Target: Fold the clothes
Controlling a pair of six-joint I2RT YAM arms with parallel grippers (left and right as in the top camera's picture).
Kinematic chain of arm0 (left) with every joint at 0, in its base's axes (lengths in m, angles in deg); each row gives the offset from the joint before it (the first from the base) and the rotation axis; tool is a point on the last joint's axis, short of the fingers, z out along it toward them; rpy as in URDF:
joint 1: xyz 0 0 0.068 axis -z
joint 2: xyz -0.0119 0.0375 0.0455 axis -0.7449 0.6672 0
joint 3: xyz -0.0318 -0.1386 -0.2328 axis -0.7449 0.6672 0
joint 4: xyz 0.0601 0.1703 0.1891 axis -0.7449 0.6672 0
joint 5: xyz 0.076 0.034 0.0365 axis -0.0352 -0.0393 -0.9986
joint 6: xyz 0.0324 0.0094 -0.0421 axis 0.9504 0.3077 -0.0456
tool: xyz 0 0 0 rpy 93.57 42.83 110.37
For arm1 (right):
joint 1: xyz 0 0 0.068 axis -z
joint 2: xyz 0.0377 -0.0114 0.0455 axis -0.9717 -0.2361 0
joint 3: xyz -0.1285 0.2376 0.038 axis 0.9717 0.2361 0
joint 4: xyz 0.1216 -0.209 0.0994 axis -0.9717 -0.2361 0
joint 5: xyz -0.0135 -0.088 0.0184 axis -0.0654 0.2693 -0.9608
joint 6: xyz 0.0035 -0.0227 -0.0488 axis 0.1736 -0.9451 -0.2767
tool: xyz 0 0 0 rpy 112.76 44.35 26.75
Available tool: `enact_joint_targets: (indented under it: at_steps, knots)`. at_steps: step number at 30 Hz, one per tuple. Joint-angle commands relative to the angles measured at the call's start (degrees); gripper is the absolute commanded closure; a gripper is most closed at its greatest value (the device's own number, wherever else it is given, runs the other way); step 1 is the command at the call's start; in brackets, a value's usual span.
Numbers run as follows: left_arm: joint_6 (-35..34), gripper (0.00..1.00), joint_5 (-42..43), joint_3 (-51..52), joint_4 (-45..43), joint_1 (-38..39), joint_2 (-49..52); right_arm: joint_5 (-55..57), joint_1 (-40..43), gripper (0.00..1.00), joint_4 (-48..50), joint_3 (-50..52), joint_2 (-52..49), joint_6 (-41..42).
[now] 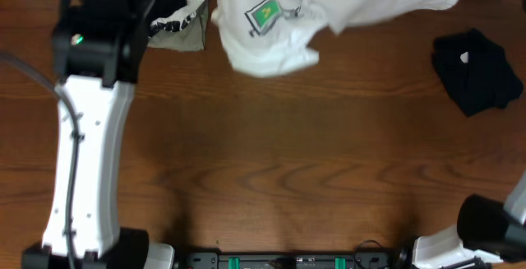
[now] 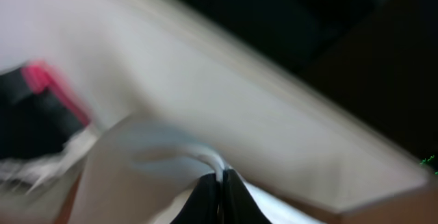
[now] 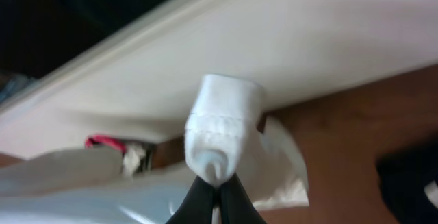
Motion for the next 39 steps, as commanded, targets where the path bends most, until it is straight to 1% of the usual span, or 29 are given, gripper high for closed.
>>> enact_joint_targets:
  at_steps: [1,4,5,9,11,12,14,20,22,24,25,26,27,28,29,30,31,32,33,36,39]
  knots:
    - [2.01,0.94,-0.70,0.07,9.53,-0.72,0.55,5.38,0.66,0.99,-6.73,0.44,-1.29,-3.48]
    - [1.90,0.93,-0.68,2.12,21.42,-0.72,1.55,10.62,0.48,0.98,-17.35,2.56,-1.31,-4.50]
    - [1.53,0.86,-0.68,3.10,24.81,-0.61,2.19,11.43,0.31,0.97,-20.24,3.82,-1.31,-4.55]
    - [0.00,0.85,0.98,7.89,34.18,-0.37,4.96,13.25,-1.27,0.98,-26.56,11.28,-1.31,-5.99]
    - [0.00,0.86,2.47,10.62,36.09,-0.33,6.32,15.21,-2.14,0.99,-27.15,15.34,-1.31,-5.90]
    - [0.02,0.94,3.21,12.24,36.96,-0.24,6.97,16.52,-2.60,0.99,-27.08,17.49,-1.31,-5.35]
    - [-0.24,0.94,3.58,15.12,38.36,-0.26,7.82,18.49,-3.32,0.99,-26.88,21.16,-1.31,-4.83]
    - [-0.15,0.94,3.87,23.34,39.71,-0.24,8.07,19.17,-4.96,0.98,-25.35,30.08,-1.31,-4.70]
    - [0.66,0.94,5.22,24.68,39.67,0.07,8.07,20.59,-5.35,0.90,-24.04,32.74,-1.31,-4.57]
    - [2.12,0.94,6.56,25.09,39.63,0.76,8.07,22.36,-5.46,0.85,-22.77,34.75,-1.31,-3.21]
    - [2.82,0.94,6.84,25.09,39.56,1.36,8.07,23.80,-5.46,0.80,-22.45,35.39,-1.31,-2.32]
    - [3.30,0.92,6.80,25.09,39.47,2.03,8.07,25.57,-5.46,0.67,-22.40,35.67,-1.31,-1.55]
    - [3.32,0.85,6.78,25.09,39.47,2.84,8.07,27.39,-5.46,0.50,-22.43,35.71,-1.31,-0.83]
    - [3.32,0.77,6.78,25.09,39.47,3.82,8.09,28.96,-5.46,0.23,-22.45,35.69,-1.27,-0.26]
    - [3.32,0.65,6.78,25.18,39.45,4.74,8.09,30.03,-5.44,0.09,-22.45,35.69,-1.14,0.15]
    - [3.30,0.45,6.78,25.29,39.36,5.68,8.09,30.91,-5.40,0.01,-22.45,35.69,-1.09,0.83]
    - [3.32,0.25,6.75,25.42,39.04,6.80,8.11,30.93,-5.40,0.01,-22.47,35.69,-1.05,1.11]
    - [3.34,0.11,6.67,25.57,38.47,7.82,8.22,30.84,-5.35,0.01,-22.47,35.69,-1.05,1.14]
    - [3.32,0.03,6.51,25.88,37.59,8.74,8.31,30.73,-5.35,0.01,-22.60,35.69,-1.05,1.11]
    - [3.28,0.02,6.54,27.76,34.12,10.25,8.31,30.73,-5.35,0.01,-23.32,35.69,-1.05,1.11]
    - [2.84,0.02,6.58,30.69,31.08,10.19,8.61,30.53,-5.35,0.01,-24.39,35.71,-1.05,1.11]
